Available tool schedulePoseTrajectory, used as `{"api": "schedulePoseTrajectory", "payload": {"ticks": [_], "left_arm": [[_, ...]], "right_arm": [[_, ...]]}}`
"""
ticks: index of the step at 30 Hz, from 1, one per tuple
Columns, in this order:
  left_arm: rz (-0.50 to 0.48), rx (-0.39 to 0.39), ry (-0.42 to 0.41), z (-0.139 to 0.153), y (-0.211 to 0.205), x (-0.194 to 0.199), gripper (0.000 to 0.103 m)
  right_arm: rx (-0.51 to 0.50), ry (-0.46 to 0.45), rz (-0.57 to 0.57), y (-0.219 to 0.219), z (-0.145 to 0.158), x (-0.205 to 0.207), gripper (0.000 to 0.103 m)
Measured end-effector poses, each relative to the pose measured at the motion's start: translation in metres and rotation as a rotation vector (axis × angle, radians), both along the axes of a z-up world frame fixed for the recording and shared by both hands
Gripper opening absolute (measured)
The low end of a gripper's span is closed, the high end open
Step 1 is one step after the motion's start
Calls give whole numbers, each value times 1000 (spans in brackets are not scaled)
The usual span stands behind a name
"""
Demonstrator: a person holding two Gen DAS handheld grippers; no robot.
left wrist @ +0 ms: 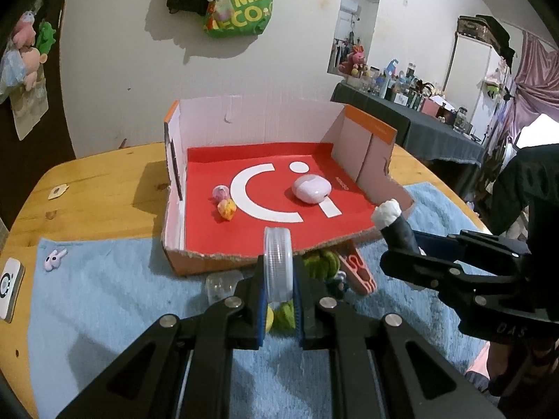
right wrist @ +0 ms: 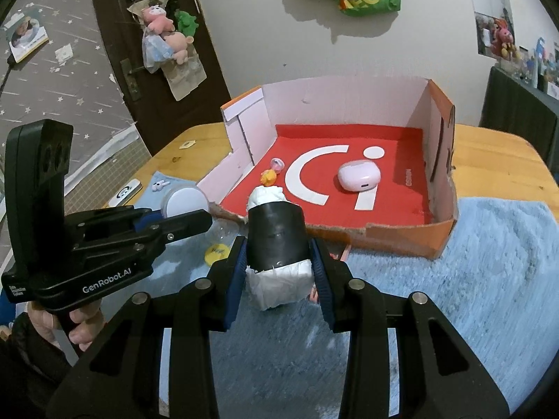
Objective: Organize objects
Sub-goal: 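Lift and carry the figure and clear lid over the box wall with both tools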
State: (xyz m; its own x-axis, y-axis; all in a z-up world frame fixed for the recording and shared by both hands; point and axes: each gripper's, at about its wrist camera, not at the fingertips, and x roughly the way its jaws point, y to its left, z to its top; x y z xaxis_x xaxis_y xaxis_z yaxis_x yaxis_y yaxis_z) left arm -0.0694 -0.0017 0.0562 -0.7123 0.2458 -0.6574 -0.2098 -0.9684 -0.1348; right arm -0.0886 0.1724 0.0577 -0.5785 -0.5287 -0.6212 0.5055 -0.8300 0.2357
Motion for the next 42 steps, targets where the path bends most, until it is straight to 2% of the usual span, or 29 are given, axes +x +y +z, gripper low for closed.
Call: {"api": "schedulePoseTrajectory", "payload": {"ticks": [26,34,42], "left_arm": [[-3,13,-24,13,3,-47,12],[-4,2,-47,9,6,-64,12],[-21,14,-99,-3,9,-82,12]], "right_arm": [[32,-6,-22,0,11,-47,35],[74,-10,-29,-2,10,-62,35],[129,-58,-25,-8,-5,-82,35]]}}
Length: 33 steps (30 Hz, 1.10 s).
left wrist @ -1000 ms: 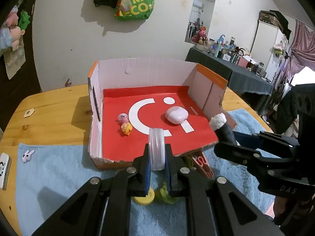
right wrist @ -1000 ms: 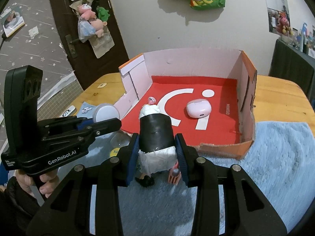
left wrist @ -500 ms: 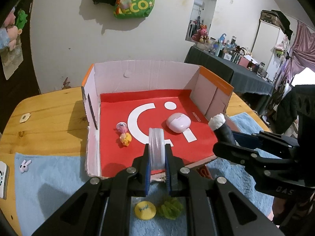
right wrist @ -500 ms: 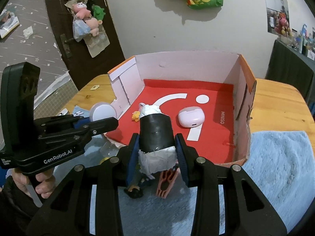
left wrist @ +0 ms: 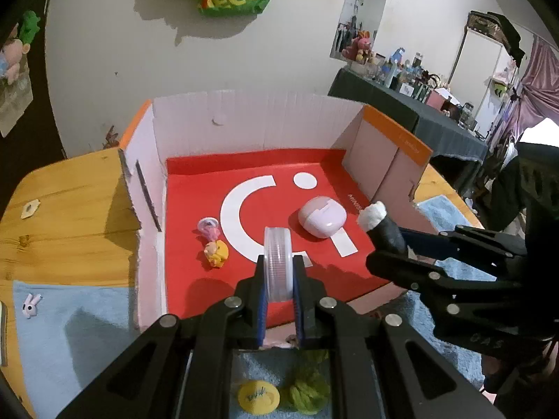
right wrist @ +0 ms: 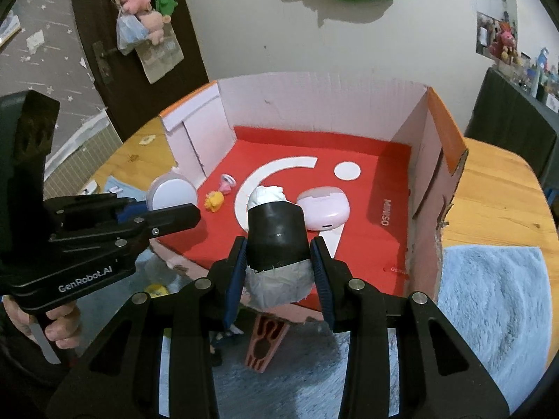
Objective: Organize objects
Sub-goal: 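Lift and carry the figure and clear lid over the box wall with both tools, then lower the black-and-white figure and open the right tool while the left releases the clear lid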
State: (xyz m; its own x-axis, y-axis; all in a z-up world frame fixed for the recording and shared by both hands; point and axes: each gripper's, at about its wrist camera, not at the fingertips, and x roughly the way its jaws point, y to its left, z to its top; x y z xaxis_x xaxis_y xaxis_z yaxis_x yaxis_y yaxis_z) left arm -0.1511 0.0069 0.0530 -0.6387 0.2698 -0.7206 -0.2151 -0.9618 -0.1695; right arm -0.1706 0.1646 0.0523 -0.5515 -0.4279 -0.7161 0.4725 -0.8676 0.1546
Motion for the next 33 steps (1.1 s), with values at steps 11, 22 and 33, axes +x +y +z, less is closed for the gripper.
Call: {"api": "schedulePoseTrajectory", "payload": {"ticks": [11,22,33], "left_arm": [[-8,10,-68,-21,-2,-19,12],[-20,3,-107,-34,0,-31,12],[-13,5,-134,-43,-2,-41,12]], "right_arm": [[62,-48,5,-7,-16,-17,35],[105,-81,9,-13,-29,-29,35],[117,-107,9,-11,-38,-36,35]]}}
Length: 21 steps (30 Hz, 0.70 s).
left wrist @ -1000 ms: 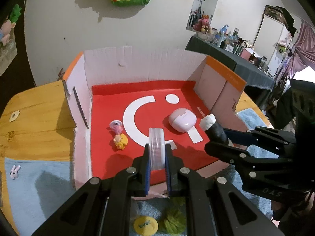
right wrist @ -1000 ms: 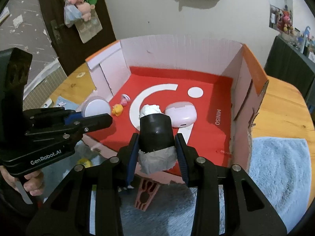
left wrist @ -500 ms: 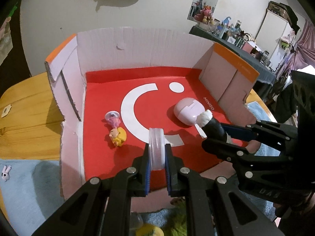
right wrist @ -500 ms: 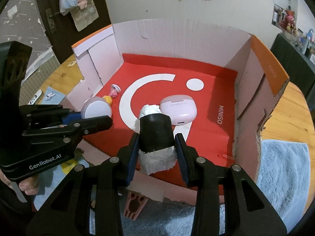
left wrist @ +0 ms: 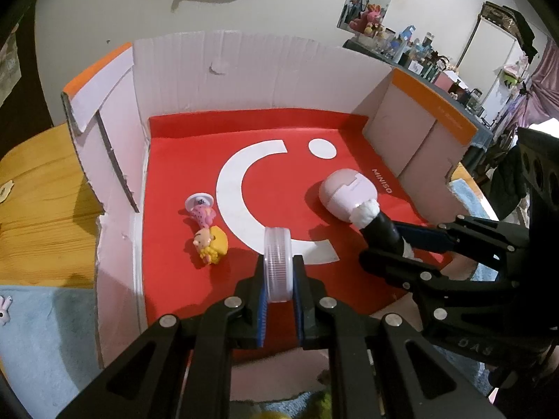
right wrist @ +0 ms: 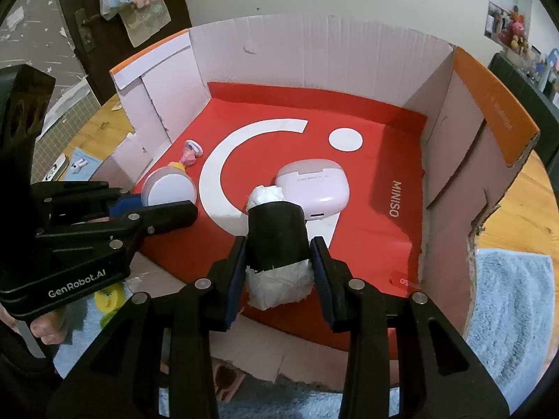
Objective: Organize objects
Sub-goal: 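Lower the black-and-white figure and open the right tool while the left releases the clear lid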
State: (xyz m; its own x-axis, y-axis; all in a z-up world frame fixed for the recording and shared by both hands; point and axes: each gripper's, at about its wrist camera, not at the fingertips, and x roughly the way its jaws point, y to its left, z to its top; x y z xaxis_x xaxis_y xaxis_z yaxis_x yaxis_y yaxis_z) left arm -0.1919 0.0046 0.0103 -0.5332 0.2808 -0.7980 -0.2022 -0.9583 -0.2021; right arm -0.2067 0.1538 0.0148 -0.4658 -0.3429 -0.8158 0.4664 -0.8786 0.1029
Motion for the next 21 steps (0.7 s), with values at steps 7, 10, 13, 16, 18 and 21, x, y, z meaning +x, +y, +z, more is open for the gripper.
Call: {"api": "schedulePoseTrajectory", "payload": {"ticks": [7,10,13,16,18,21], "left_arm": [[10,-7,-13,-3,-2,-6,12],[14,-11,-15,-3,-2,-8,12],[17,-12,-17,-3,-3,-10,12],[18,-15,-17,-4,-3,-11,12],[20,-15,-17,-4,-3,-13,12],[24,-16,-17,-4,-4,-15,12]], "right_arm": [[-4,-8,0,0,-1,-3,35],[-3,-8,-2,1,-1,-4,35],[0,-8,-6,0,-2,-6,35],[0,-11,-10,2,-3,-9,35],[-4,-11,-13,2,-3,-11,35],[-8,-12,-19,1,-3,-14,35]]}}
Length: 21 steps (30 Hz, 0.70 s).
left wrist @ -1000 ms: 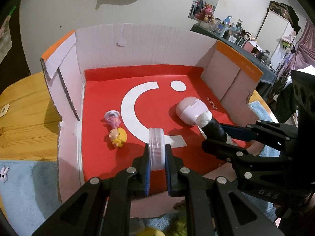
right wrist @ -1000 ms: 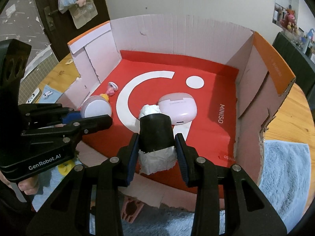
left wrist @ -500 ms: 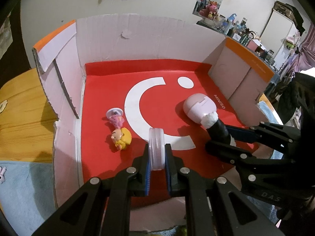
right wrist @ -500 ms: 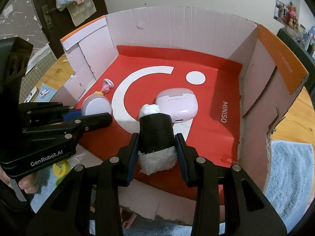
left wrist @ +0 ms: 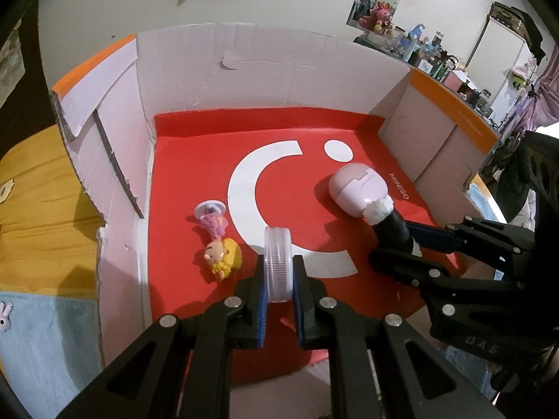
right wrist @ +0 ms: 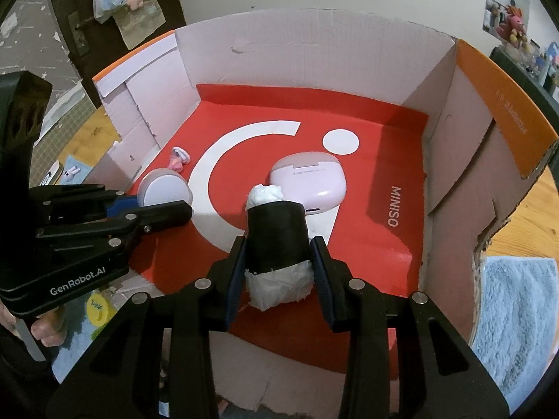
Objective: Organize objects
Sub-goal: 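Lower the black-and-white figure and open the right tool while the left releases the clear lid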
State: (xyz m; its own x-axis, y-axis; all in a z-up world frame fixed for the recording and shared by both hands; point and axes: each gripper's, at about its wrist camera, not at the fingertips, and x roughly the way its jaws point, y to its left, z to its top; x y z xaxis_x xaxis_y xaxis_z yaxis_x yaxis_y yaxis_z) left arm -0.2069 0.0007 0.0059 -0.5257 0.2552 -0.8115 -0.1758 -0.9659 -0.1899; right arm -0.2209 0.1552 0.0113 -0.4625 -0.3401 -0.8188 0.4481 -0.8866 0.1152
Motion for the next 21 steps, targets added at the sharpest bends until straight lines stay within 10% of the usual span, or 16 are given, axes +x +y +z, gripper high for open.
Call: {"api": "schedulePoseTrajectory", "payload": {"ticks": [21], "left_arm": [[6,-7,1,-1,-1,-5,12]], "right_arm": [[-39,-4,-29,7,-1,-4,35]]}}
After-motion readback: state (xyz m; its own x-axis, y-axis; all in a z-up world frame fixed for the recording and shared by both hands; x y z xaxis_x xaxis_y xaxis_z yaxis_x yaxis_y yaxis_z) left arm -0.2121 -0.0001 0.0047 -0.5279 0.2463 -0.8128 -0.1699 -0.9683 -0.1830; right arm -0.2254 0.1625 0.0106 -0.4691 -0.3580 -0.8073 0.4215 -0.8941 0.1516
